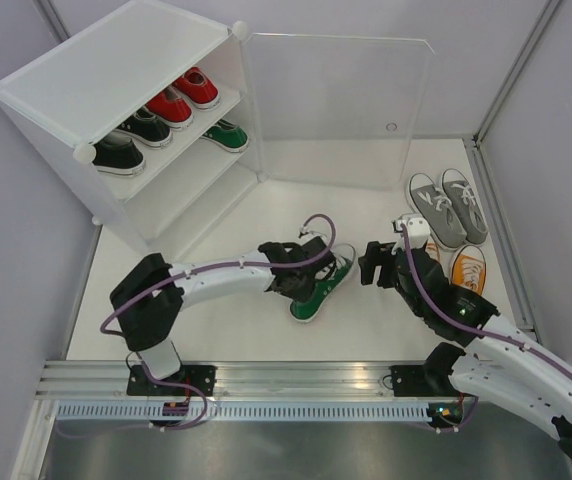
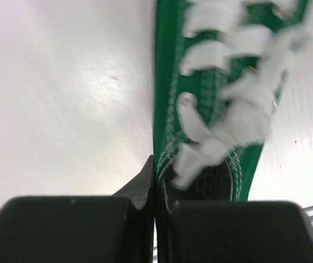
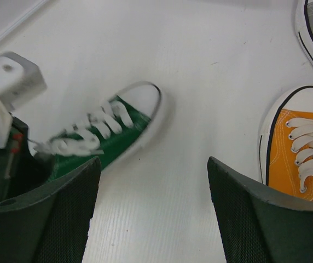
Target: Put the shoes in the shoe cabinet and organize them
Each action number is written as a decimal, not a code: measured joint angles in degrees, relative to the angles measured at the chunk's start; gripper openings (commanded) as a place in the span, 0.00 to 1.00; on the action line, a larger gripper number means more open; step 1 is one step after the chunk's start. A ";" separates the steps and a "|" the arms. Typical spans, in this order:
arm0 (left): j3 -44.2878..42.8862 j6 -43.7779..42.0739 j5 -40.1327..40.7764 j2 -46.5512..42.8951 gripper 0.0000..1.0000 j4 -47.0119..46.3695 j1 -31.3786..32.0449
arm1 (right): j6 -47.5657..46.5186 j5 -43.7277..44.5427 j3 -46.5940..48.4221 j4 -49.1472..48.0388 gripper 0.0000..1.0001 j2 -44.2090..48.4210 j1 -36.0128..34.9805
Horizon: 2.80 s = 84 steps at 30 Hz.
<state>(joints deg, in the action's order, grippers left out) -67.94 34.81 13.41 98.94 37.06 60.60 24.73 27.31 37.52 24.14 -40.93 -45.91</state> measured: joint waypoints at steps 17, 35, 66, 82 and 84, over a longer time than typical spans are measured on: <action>-2.34 27.50 21.59 -21.62 0.02 19.28 -10.78 | 0.00 -0.33 -0.11 -0.39 0.83 0.74 0.00; -17.33 37.79 35.87 -13.33 0.02 24.17 -29.03 | 0.00 -1.92 -0.66 -0.74 0.82 1.95 -0.04; -40.96 47.82 42.32 10.05 0.03 24.61 -38.32 | 0.00 -3.45 -0.76 -1.07 0.82 -1.01 -0.04; -44.37 47.95 42.97 13.44 0.44 24.13 -37.94 | 0.00 -3.50 -0.83 -1.07 0.83 -2.10 -0.04; -44.24 47.54 42.42 13.40 0.48 24.11 -37.90 | 0.00 -3.50 -0.87 -1.05 0.83 -2.10 -0.04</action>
<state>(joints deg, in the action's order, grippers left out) -112.18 82.35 55.83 112.33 61.17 22.70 24.73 23.81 36.64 23.09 -43.03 -45.95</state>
